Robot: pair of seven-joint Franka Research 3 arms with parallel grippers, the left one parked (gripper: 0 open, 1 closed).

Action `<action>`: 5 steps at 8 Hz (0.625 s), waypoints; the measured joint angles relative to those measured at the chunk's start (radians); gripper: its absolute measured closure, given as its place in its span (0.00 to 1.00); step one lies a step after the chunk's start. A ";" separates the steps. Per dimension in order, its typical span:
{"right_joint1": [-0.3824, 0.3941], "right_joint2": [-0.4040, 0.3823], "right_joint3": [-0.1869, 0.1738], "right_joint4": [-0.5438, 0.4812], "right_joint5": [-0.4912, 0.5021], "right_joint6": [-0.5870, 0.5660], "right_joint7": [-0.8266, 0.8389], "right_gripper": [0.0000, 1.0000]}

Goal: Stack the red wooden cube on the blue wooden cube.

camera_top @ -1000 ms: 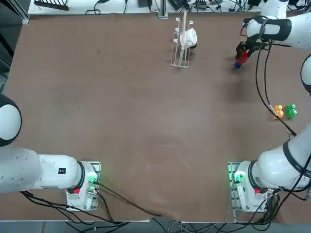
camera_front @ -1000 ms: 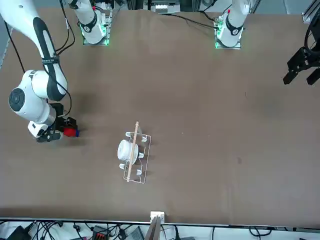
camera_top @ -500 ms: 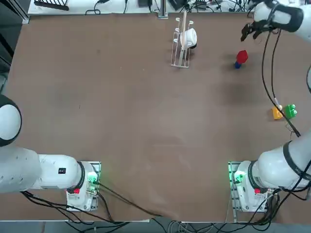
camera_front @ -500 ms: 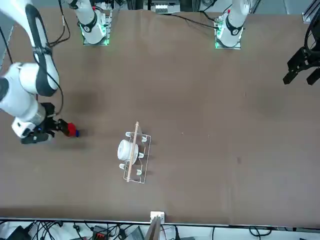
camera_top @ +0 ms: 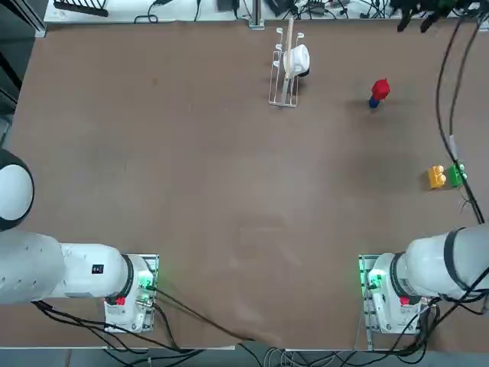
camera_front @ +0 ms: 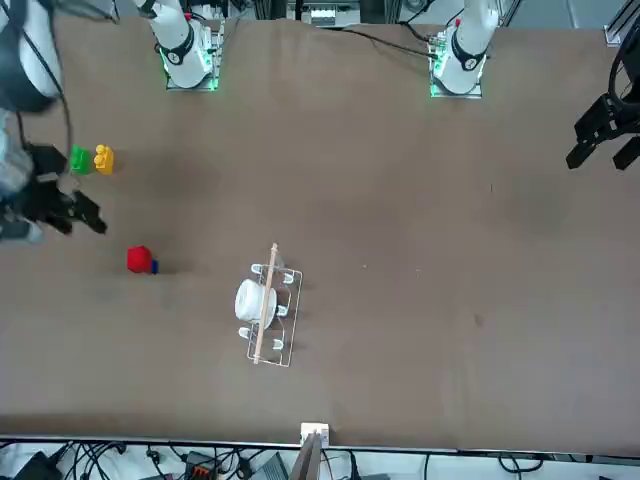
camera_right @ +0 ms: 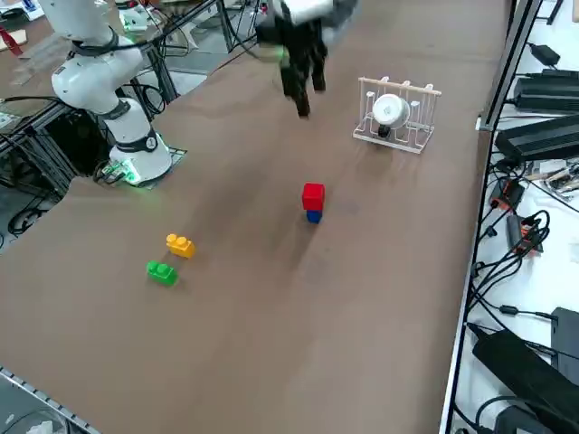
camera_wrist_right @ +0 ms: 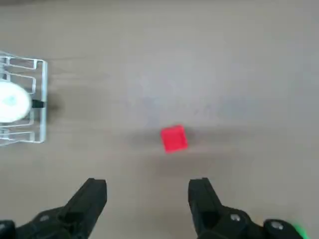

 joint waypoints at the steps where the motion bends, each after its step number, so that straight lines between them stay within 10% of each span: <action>1: 0.004 -0.009 0.002 0.081 0.001 -0.104 0.076 0.00; 5: 0.009 -0.014 0.022 0.199 -0.041 -0.240 0.178 0.00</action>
